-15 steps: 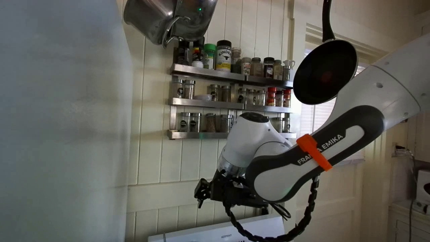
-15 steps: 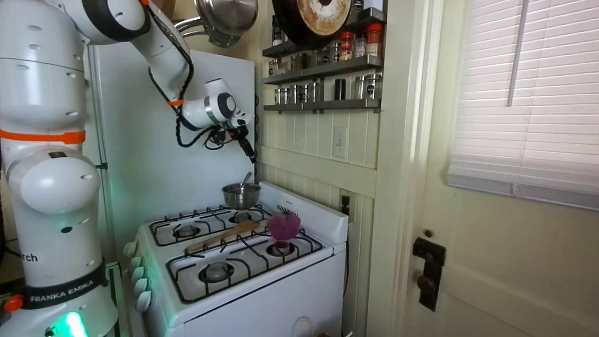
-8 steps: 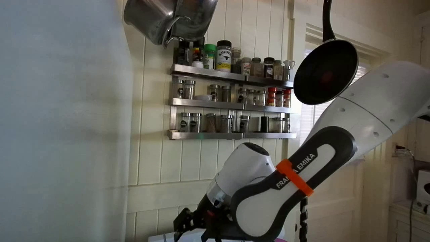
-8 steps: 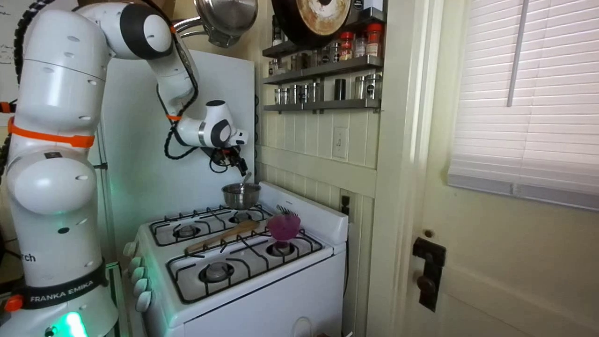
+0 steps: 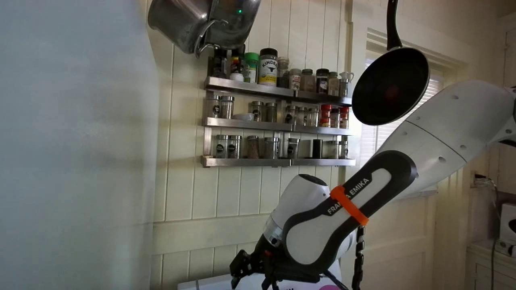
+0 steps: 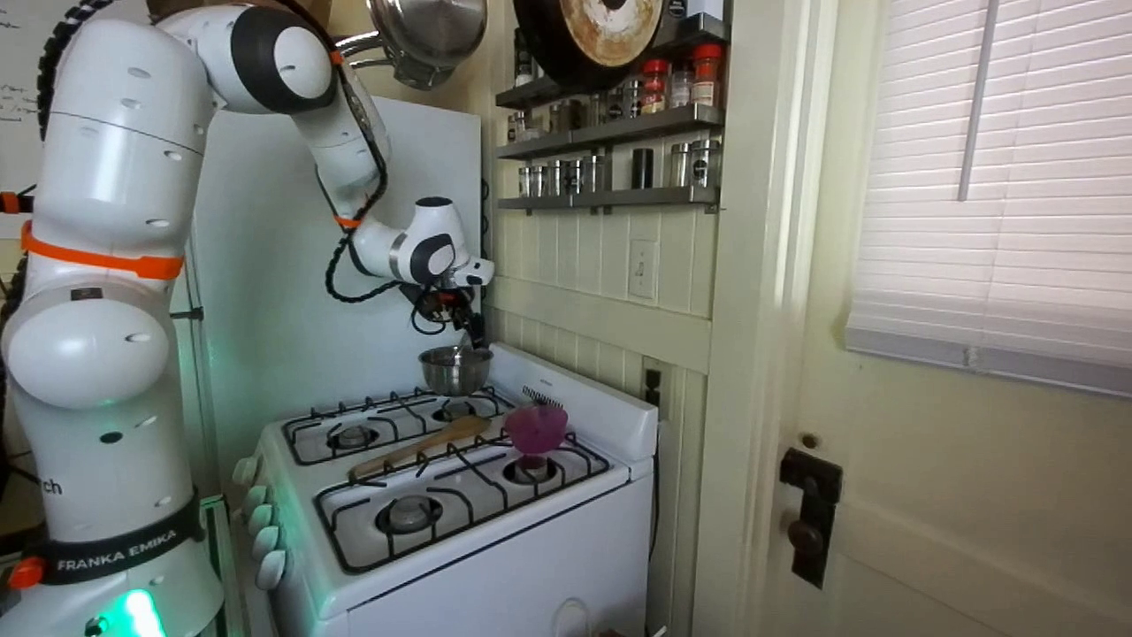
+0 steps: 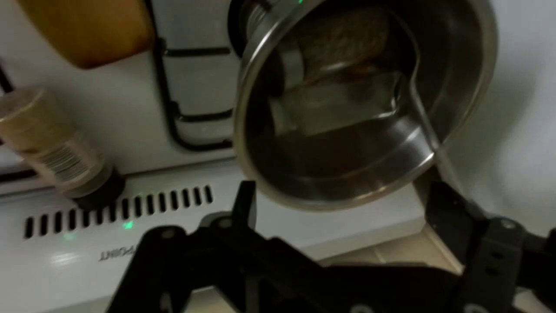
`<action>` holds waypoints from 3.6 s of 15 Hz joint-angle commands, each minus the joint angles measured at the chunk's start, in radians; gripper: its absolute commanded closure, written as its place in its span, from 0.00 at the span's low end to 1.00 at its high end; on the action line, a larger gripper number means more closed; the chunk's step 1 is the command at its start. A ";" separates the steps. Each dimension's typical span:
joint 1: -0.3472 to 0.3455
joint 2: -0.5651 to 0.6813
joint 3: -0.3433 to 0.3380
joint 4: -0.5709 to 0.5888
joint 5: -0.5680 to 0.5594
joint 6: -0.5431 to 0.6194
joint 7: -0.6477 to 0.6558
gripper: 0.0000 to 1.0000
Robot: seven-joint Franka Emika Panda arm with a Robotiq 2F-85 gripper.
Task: Take the purple bowl and silver spoon out of the silver bowl on the left.
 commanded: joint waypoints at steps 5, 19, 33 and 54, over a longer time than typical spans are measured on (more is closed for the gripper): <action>0.068 0.013 -0.056 0.010 0.061 0.122 -0.142 0.00; -0.049 0.103 0.170 0.099 0.036 -0.115 -0.510 0.00; 0.163 0.255 -0.078 0.290 -0.023 -0.213 -0.685 0.00; 0.226 0.374 -0.103 0.464 -0.041 -0.223 -0.673 1.00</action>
